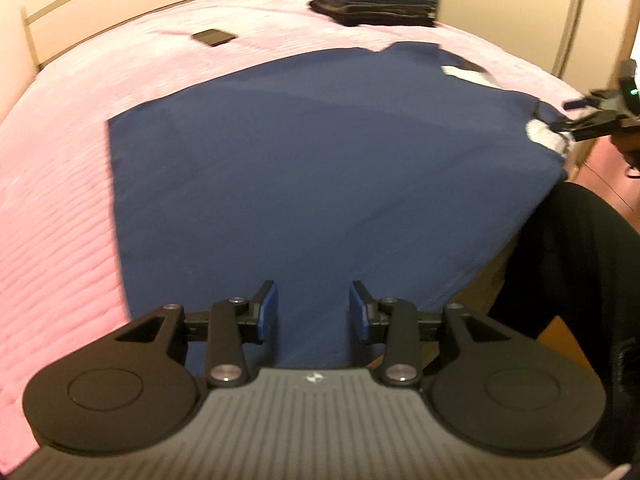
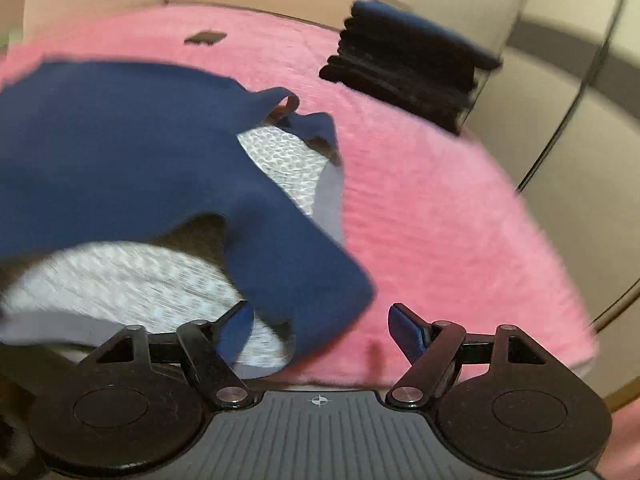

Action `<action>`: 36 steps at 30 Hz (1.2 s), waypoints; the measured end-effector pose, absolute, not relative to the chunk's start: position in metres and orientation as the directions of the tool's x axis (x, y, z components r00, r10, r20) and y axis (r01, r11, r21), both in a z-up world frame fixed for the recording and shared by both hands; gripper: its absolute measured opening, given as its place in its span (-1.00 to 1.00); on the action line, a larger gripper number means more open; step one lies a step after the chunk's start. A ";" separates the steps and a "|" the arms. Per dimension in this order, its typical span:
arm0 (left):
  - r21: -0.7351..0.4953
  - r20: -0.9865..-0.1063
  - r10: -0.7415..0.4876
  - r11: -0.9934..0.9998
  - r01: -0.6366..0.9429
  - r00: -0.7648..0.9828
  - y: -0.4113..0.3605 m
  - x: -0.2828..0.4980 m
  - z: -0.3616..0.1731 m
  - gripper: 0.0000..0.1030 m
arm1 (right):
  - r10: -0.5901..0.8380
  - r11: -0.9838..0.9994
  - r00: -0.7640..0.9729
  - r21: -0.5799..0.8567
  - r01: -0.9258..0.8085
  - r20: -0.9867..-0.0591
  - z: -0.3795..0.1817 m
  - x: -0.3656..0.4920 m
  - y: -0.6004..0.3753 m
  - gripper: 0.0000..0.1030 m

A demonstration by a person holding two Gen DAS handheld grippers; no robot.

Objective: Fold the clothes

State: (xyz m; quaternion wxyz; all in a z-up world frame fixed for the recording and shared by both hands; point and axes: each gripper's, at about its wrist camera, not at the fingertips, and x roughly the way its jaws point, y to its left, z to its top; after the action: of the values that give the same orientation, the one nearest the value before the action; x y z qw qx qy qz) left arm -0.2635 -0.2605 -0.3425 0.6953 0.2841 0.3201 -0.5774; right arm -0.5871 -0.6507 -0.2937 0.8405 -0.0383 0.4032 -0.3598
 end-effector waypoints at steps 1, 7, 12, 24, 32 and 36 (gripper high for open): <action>0.026 -0.773 -0.622 0.164 0.986 0.123 -0.264 -0.266 -0.342 -0.33 | -0.689 0.685 0.376 -0.387 0.617 -0.620 -0.294 -0.595 -0.657 0.48; 0.030 -0.787 -0.608 0.134 0.990 0.106 -0.280 -0.269 -0.349 -0.32 | -0.625 0.672 0.390 -0.212 0.710 -0.676 -0.293 -0.639 -0.684 0.49; 0.027 -0.784 -0.614 0.107 0.994 0.088 -0.292 -0.275 -0.348 -0.30 | -0.612 0.707 0.413 -0.231 0.669 -0.675 -0.286 -0.641 -0.665 0.49; 0.028 -0.753 -0.658 -0.037 0.999 -0.003 -0.352 -0.295 -0.333 -0.17 | -0.471 0.786 0.645 0.046 0.617 -0.601 -0.229 -0.600 -0.686 0.49; 0.071 -0.712 -0.695 -0.211 0.975 -0.099 -0.465 -0.249 -0.326 -0.08 | -0.409 0.779 0.669 0.145 0.610 -0.620 -0.245 -0.507 -0.765 0.49; 0.050 -0.695 -0.701 -0.270 0.962 -0.160 -0.539 -0.215 -0.324 -0.09 | -0.390 0.737 0.641 0.194 0.648 -0.662 -0.257 -0.480 -0.786 0.49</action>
State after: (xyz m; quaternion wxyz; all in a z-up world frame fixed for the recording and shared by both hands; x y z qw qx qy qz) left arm -0.2151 -0.5385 -0.3236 0.5672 0.3133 0.2082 -0.7326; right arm -0.4805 -0.7859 -0.2569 0.8806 0.2120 0.3047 -0.2946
